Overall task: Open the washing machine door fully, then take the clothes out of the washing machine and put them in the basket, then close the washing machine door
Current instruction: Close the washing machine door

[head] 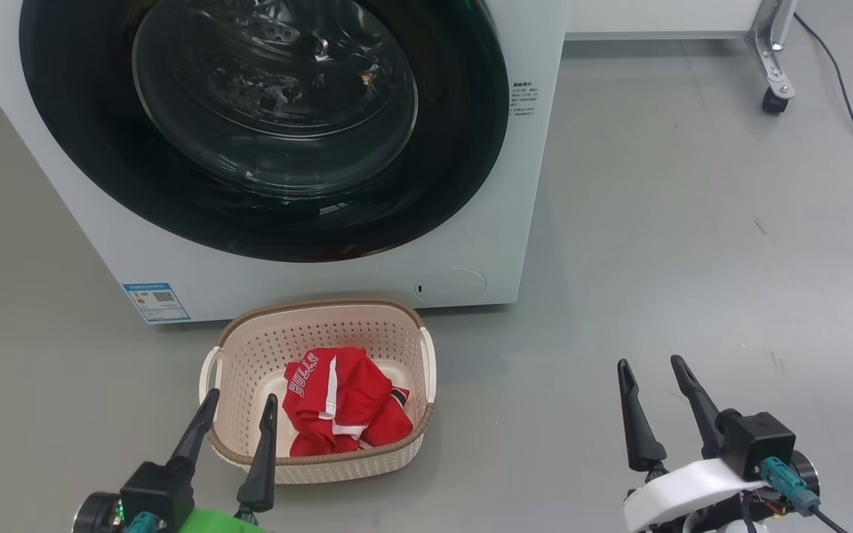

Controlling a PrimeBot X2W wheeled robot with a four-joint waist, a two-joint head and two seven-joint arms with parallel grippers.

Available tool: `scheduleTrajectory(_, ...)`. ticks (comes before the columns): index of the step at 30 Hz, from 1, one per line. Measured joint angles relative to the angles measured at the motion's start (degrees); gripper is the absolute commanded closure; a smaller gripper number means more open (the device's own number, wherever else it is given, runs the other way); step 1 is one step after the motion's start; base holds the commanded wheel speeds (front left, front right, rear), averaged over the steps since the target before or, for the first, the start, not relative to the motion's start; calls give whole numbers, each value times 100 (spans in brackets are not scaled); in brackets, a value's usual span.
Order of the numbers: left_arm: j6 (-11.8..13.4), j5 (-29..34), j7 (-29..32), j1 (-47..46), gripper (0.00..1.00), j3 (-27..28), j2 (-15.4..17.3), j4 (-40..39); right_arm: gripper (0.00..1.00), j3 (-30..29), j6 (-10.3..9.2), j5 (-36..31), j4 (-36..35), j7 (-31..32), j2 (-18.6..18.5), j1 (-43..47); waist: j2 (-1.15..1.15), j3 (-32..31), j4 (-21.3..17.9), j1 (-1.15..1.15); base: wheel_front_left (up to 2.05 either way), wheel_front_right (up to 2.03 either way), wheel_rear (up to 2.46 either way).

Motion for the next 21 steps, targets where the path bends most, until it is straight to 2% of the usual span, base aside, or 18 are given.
scheduleTrajectory(8,0,0,0,61,0,-59,2,-4,0,3,-130,0,-168,0,3,165,0,-67,-38,0,0,0,0)
scheduleTrajectory(21,7,19,0,75,0,-75,2,-25,0,71,-191,3,-353,0,4,286,0,-73,-49,0,0,0,0)
